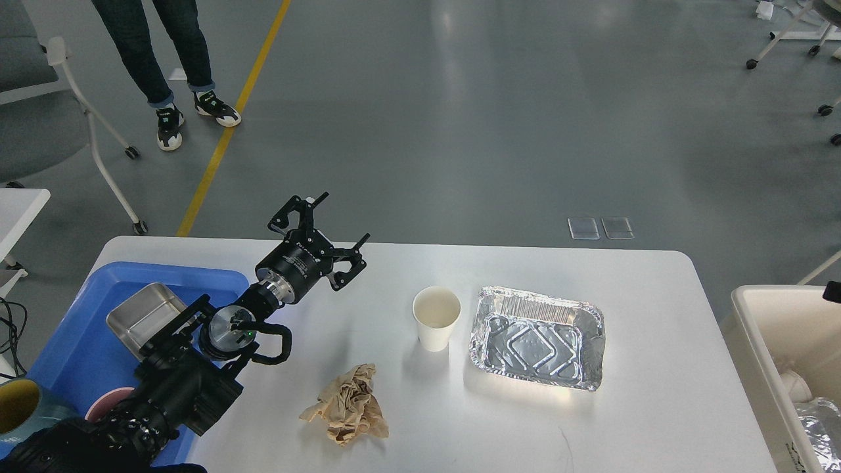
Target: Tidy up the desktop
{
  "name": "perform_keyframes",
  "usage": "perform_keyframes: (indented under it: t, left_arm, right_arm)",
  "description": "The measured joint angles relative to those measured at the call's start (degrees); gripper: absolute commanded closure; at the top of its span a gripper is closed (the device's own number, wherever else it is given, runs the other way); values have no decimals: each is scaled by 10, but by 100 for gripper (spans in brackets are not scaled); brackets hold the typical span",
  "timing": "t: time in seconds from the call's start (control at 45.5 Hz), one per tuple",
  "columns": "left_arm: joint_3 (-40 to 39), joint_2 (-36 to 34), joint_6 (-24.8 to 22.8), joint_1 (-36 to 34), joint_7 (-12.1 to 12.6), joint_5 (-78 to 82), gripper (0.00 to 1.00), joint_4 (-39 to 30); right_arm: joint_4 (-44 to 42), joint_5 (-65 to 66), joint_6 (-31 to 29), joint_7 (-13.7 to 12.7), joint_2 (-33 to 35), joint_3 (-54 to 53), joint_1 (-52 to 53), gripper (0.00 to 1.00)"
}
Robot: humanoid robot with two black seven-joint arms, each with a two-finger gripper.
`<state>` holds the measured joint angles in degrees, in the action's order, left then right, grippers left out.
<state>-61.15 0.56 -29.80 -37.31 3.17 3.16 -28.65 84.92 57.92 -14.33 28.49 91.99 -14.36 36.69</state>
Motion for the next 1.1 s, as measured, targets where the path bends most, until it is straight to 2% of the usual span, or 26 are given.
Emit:
perform_keyframes:
  t: [0.198,0.396,0.704,1.1]
  left_arm:
    - [0,1,0,-1,0,0,3,0]
    - [0,0,0,2,-1,0,3,0]
    - [0,-3,0,3,-1,0,3,0]
    - [1,-4,-1,3,0,0,3,0]
  right_arm:
    - [0,0,0,0,1,1,-2,0]
    - [-3,9,0,-3,-29,1,-2,0]
    - [-63,77,0,-16,-195,1,16,0]
    - [-183,137,-20,-17,-343,3,19,0]
